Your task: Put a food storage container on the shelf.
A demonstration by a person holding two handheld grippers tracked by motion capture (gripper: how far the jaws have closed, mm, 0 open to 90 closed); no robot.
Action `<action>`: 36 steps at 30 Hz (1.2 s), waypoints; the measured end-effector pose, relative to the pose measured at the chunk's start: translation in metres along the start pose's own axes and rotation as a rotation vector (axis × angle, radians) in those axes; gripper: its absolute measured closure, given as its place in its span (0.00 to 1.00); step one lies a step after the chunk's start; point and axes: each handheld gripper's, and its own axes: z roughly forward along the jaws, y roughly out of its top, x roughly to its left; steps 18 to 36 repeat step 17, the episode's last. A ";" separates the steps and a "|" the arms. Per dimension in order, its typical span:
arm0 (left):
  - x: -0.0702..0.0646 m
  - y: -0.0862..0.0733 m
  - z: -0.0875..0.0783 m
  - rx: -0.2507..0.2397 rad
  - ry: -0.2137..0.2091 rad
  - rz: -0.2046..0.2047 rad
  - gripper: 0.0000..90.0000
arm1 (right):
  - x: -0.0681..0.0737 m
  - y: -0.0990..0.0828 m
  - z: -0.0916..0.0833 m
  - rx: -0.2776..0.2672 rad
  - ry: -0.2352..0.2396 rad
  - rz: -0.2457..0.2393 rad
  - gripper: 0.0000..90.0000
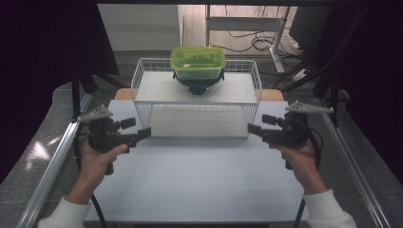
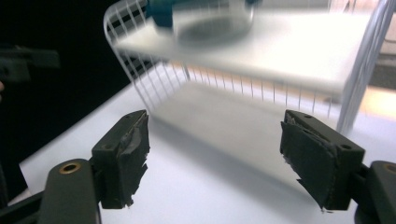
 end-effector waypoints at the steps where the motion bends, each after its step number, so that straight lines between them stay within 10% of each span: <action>1: 0.000 -0.010 0.000 0.008 0.006 -0.007 0.21 | 0.002 -0.010 -0.001 0.019 -0.006 -0.005 0.25; 9: -0.001 -0.050 0.014 0.103 0.041 -0.021 0.21 | 0.013 -0.063 0.000 0.078 -0.012 -0.012 0.24; 36: -0.009 -0.050 0.017 0.106 0.043 0.007 0.20 | 0.012 -0.064 -0.001 0.060 -0.037 -0.013 0.20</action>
